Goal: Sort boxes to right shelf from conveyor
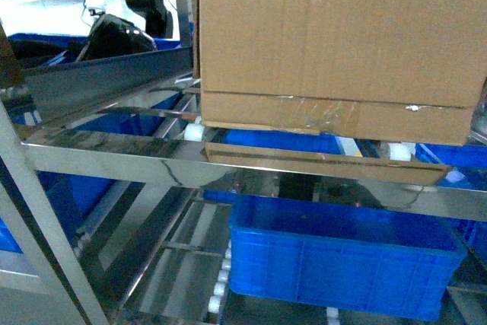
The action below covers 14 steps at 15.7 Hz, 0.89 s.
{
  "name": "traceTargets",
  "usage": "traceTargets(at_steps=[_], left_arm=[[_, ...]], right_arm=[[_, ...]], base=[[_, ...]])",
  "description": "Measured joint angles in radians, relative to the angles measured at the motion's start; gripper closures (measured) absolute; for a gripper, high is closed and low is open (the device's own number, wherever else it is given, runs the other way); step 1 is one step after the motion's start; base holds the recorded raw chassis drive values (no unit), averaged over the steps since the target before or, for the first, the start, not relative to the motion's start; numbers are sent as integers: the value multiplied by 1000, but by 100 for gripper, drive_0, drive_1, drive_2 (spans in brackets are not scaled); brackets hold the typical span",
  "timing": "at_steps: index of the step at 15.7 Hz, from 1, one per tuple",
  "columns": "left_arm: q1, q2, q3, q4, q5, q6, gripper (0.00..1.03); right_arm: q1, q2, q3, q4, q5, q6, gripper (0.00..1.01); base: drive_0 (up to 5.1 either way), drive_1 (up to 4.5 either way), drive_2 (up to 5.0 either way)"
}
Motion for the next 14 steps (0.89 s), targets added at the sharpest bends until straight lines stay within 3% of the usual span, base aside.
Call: traceTargets(at_steps=[3,4,5,6,8,14], left_arm=[[0,-68,-10,-58,0,0,101],[0,-86,-10,-81,0,0,101],[0,-102,-10,-99,-1,0,101],[0,-117,-10,-111,-1,0,101],[0,-272,-10,-296,0,0,101],[0,-280,-10,-291,-1,0,101]], right_arm=[[0,-59,-24,-15,0,0,99],[0,-89,-23,-61,0,0,99],[0,-197,-23,-205,0,0,99],[0,-230,-21,-180,-1,0,99],[0,-231,-23,-200,0,0,99],[0,-231,-23,-200,0,0,99]], base=[[0,0,0],[0,0,0],[0,0,0],[0,0,0],[0,0,0],[0,0,0]])
